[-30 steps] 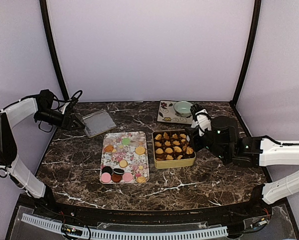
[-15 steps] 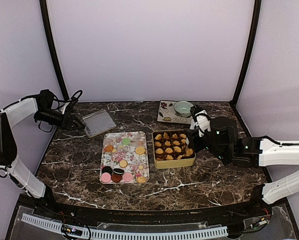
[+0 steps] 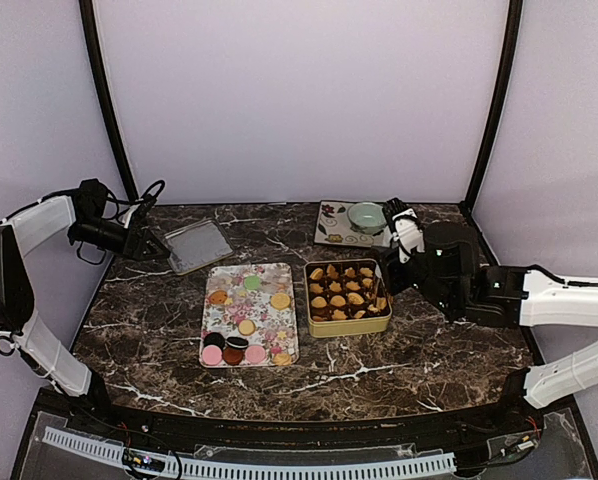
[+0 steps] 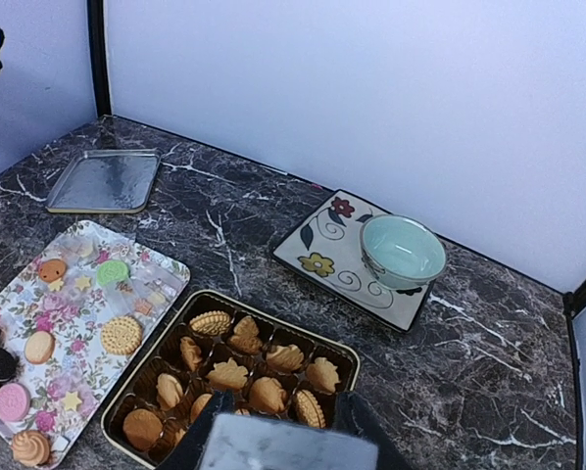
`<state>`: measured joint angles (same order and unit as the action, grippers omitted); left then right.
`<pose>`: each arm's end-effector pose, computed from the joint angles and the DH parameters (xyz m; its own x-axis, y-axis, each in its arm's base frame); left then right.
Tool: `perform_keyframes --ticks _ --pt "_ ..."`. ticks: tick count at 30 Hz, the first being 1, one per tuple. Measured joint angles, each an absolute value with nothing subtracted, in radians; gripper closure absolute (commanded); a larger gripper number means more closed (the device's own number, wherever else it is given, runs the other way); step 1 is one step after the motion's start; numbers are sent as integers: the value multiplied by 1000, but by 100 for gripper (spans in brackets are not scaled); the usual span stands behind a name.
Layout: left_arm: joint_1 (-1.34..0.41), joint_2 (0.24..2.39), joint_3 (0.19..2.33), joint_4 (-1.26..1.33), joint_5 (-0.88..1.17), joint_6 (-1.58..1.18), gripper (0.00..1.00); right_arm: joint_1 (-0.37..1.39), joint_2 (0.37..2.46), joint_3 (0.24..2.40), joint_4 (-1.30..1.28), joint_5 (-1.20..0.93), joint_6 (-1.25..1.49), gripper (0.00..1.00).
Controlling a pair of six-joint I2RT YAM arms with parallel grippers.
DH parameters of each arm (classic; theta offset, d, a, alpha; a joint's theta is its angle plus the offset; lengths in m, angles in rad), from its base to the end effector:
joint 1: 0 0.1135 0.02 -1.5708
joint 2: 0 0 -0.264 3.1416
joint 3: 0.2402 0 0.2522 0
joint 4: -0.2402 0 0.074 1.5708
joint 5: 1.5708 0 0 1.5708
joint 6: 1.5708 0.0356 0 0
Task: Pack the cookies
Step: Place the fake cookies in the empty pocket of the box.
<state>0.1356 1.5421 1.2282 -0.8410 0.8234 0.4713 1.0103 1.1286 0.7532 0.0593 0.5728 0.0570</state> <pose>0.3044 0.0152 0.2690 -0.7160 0.2138 -0.6646 0.5913 0.6919 -0.4144 0.1523 0.2063 0.2858 -0.1899 -0.2126 -0.9585 -0.4278 0.8966 -0.1141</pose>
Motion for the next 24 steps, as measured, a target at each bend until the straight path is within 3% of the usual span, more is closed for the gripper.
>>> perform_keyframes --ticks 24 --pt "136 1542 1228 -840 823 471 9 968 1089 773 35 524 69 72"
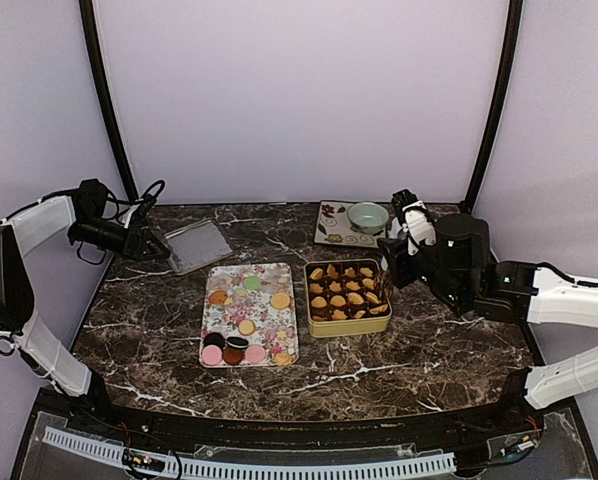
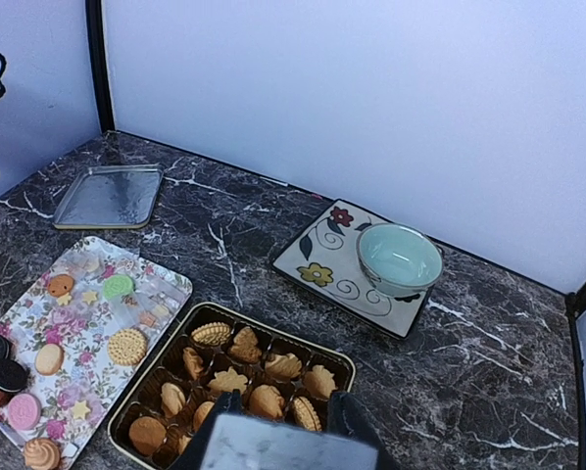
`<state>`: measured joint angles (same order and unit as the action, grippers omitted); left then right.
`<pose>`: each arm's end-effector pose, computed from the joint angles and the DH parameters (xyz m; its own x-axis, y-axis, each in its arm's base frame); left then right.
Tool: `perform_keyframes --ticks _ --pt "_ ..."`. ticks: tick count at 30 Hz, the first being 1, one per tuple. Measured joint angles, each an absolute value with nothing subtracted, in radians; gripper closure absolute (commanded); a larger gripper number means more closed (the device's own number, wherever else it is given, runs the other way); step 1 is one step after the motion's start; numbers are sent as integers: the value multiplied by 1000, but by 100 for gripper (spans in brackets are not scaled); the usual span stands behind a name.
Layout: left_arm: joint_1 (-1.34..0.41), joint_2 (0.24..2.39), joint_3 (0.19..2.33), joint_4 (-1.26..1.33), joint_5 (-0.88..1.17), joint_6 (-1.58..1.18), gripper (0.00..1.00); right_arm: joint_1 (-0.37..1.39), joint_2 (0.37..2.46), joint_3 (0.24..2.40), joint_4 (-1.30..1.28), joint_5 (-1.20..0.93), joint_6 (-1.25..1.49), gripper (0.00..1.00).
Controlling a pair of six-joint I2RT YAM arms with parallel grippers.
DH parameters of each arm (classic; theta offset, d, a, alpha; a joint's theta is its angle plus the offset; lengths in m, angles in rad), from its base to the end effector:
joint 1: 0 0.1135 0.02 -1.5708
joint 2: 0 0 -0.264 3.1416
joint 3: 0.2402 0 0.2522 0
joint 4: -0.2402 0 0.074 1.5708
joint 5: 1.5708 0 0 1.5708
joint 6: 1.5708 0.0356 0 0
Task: Pack the cookies
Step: Place the fake cookies in the empty pocket of the box.
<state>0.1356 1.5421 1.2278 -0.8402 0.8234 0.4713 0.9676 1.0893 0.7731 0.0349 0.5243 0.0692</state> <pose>0.3044 0.0152 0.2689 -0.7157 0.2138 -0.6649 0.5914 0.6919 -0.4141 0.1564 0.1957 0.2992 -0.1875 -0.1667 -0.9680 -0.4281 0.9008 -0.0722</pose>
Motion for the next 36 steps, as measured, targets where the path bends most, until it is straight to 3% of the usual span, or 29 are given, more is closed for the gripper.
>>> perform_keyframes --ticks 28,36 --pt "136 1542 1221 -839 810 472 9 966 1119 759 33 519 123 76" --pt "136 1542 1209 -836 778 473 7 961 1227 926 -21 422 91 76"
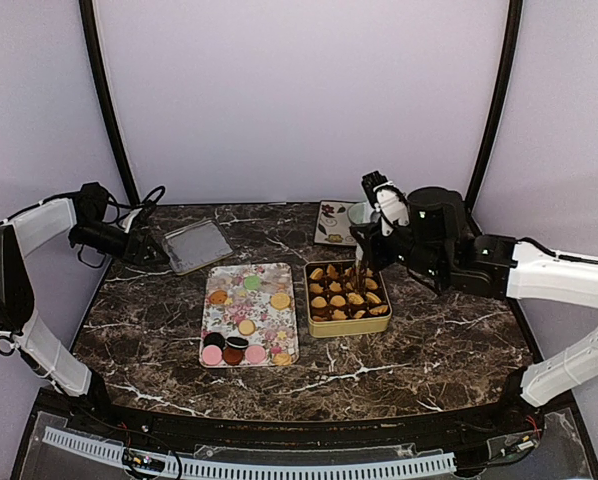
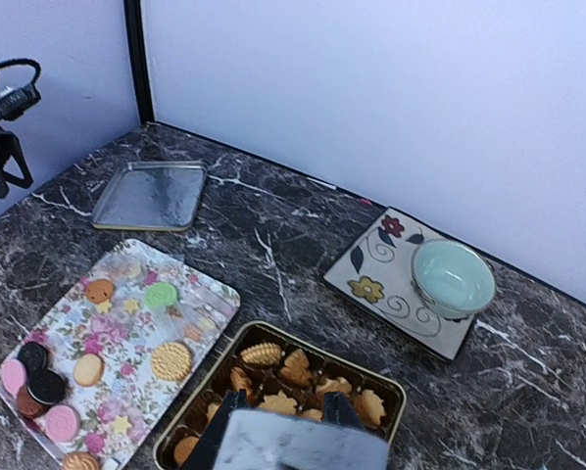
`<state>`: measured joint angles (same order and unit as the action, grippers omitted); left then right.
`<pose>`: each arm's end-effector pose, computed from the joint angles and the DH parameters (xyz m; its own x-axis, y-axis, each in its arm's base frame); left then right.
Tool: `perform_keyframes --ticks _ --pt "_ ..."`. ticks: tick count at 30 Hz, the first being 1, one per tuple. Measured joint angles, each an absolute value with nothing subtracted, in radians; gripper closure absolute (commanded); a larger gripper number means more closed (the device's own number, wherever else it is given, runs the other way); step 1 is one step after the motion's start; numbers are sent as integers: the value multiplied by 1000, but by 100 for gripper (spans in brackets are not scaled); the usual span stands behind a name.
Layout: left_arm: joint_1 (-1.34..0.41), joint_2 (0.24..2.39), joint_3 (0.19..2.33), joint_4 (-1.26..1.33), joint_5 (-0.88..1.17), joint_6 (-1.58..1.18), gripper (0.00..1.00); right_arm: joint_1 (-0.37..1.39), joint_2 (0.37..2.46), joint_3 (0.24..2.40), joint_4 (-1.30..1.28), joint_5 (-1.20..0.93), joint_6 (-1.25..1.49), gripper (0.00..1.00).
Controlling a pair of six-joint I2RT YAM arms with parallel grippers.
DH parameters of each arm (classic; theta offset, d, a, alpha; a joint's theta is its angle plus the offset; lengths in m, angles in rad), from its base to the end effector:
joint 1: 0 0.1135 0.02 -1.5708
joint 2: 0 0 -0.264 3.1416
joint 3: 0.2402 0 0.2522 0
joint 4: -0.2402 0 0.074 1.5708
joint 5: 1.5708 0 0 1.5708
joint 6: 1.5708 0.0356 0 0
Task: Pack the cookies
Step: Place the fake cookies in the empty pocket of the box, then place the clamp on the plate.
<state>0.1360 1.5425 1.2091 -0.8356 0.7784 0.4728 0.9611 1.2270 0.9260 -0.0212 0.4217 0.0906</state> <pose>0.3031 0.0162 0.2625 -0.7319 0.2271 -0.6425 0.5715 0.7180 -0.3972 0.1744 0.2243 0.3130 -0.2281 -0.1825 -0.9564 -0.5071 0.8608 -0.0433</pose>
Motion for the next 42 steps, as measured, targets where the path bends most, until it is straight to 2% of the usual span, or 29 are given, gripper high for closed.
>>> perform_keyframes --ticks 7,13,18,22,27,37,42 --pt "149 1542 1183 -832 744 487 4 986 1466 1300 -132 230 171 78" --pt "174 1547 1169 -827 721 506 5 1024 1858 1739 -393 71 260 79" --pt "183 1560 1145 -830 712 545 6 1035 2137 1991 -588 -4 288 78" --pt "183 1560 1125 -847 714 593 6 1034 2250 2111 -683 -47 316 75" --pt "183 1559 1103 -856 723 638 6 1018 2311 2237 -757 -91 355 65" --pt "168 1560 1078 -816 748 666 3 961 2411 2223 -736 -120 435 56" --pt "134 1623 1121 -786 710 662 9 942 2479 2225 -692 -132 488 54"
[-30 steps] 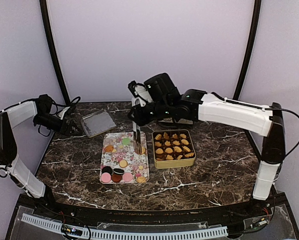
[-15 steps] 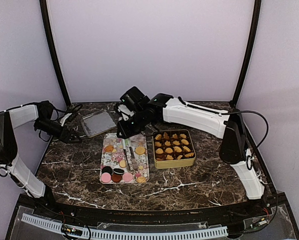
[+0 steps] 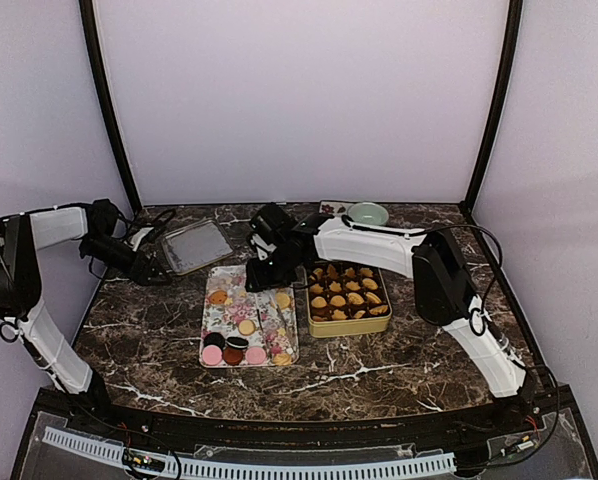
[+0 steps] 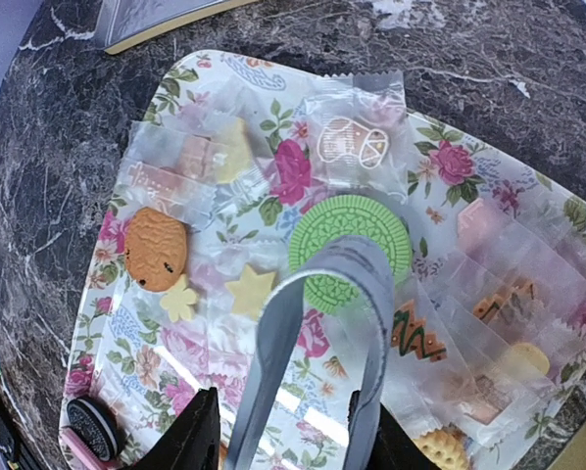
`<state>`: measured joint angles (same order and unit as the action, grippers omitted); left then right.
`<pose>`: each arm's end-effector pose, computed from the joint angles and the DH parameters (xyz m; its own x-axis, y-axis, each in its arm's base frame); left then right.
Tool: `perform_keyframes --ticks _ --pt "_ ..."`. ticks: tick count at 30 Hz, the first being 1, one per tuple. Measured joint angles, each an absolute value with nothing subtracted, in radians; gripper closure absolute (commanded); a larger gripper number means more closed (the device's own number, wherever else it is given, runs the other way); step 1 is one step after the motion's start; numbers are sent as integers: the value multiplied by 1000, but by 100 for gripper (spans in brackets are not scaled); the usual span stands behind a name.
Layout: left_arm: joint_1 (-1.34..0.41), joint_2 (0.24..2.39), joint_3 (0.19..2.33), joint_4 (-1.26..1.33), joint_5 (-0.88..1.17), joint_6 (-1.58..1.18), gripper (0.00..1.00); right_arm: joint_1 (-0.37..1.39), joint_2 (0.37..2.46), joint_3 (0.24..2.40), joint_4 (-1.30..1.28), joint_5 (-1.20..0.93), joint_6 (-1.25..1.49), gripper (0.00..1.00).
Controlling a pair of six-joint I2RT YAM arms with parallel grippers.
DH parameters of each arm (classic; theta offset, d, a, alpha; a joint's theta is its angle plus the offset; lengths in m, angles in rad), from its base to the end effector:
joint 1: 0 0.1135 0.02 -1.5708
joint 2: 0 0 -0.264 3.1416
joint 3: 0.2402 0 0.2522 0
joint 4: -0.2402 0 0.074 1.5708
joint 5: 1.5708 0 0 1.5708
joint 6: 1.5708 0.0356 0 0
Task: Pack the cookies
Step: Place the clamp on the plate.
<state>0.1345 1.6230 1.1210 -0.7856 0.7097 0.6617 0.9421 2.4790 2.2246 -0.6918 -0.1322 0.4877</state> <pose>0.3060 0.0180 0.2149 -0.7023 0.3753 -0.6049 0.6468 0.6914 -0.3219 0.3163 0.4429 0.1837 -0.8184 -0.3356 -0.4665 -0.5248 0.7674 0.3685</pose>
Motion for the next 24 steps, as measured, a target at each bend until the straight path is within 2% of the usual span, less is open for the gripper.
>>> perform_keyframes --ticks 5,9,11,15,17,21,24 --pt "98 1723 1194 -760 661 667 16 930 2498 2215 -649 -139 537 45" --pt "50 1785 1239 -744 608 678 20 921 2498 2205 -609 -142 562 30" --pt "29 1806 1254 -733 583 685 24 920 2490 2184 -586 -140 566 27" --pt "0 1867 1324 -730 540 704 36 916 2426 2104 -550 -135 574 26" --pt "-4 1903 1362 -725 517 714 38 916 2365 2041 -511 -138 574 26" --pt "-13 1951 1392 -704 460 734 46 916 2146 1836 -361 -154 572 32" --pt "-27 1979 1392 -699 417 750 59 916 1974 1697 -225 -165 565 35"
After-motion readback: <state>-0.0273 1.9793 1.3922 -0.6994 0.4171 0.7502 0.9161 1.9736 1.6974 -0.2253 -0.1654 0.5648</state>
